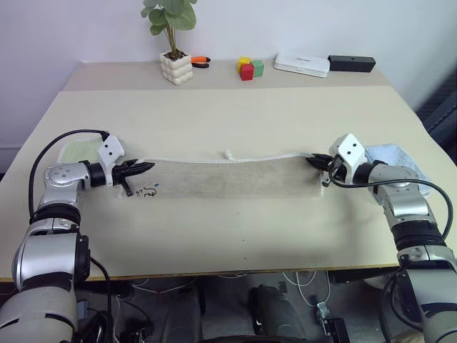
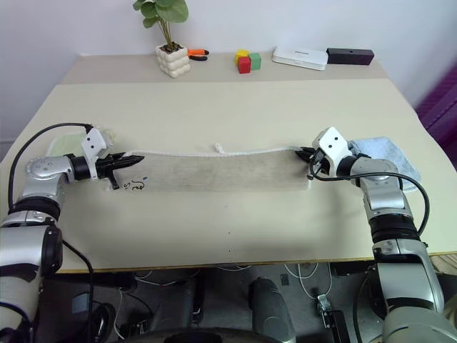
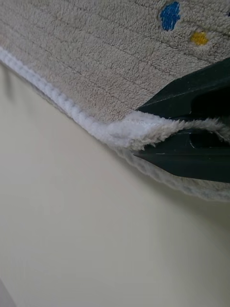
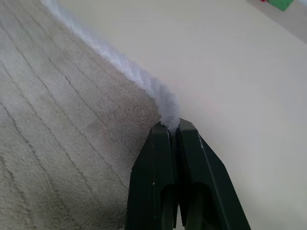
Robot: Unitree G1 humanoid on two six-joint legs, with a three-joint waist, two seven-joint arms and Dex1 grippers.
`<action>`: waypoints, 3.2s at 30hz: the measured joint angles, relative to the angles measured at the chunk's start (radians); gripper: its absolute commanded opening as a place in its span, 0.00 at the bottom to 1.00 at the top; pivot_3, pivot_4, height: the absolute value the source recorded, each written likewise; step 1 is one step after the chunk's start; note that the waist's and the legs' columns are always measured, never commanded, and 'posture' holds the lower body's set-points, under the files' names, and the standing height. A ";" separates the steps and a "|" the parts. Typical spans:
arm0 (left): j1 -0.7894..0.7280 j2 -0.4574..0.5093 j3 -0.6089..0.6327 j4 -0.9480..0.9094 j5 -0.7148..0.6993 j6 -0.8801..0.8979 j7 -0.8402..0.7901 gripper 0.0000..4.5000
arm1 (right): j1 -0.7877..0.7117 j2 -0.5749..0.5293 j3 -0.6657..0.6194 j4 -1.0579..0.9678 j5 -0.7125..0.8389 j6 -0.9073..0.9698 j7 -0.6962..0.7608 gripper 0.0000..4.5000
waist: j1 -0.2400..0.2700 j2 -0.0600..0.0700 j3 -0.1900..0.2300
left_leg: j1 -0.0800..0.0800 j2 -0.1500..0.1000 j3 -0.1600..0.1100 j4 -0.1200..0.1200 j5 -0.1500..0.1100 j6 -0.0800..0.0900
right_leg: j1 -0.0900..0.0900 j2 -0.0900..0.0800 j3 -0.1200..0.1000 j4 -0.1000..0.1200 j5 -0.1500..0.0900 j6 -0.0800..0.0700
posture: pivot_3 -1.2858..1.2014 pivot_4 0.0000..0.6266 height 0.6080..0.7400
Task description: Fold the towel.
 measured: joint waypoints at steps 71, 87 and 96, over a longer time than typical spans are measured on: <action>0.333 -0.445 0.244 -0.753 -0.373 0.642 0.842 0.00 | 0.172 0.534 -0.100 -0.364 -0.004 0.371 -0.868 0.01 | -0.004 -0.001 -0.002 | 0.007 -0.001 -0.002 -0.004 0.001 -0.001 | 0.006 0.000 0.000 -0.001 0.000 0.000 | 0.52 0.24 1.00; 0.391 -0.416 0.299 -0.817 -0.470 0.710 0.802 0.41 | 0.121 0.485 -0.109 -0.274 0.004 0.326 -0.819 0.20 | -0.004 -0.001 -0.002 | 0.007 -0.001 -0.002 -0.004 0.001 -0.001 | 0.006 0.000 0.000 -0.002 0.000 0.000 | 0.52 0.24 1.00; 0.388 -0.456 0.248 -0.957 -0.522 0.814 0.757 1.00 | 0.070 0.447 -0.150 -0.290 0.042 0.347 -0.780 0.99 | -0.001 -0.001 -0.002 | 0.006 -0.001 -0.002 -0.004 0.001 -0.001 | 0.006 0.000 0.000 -0.003 0.000 0.000 | 0.52 0.24 1.00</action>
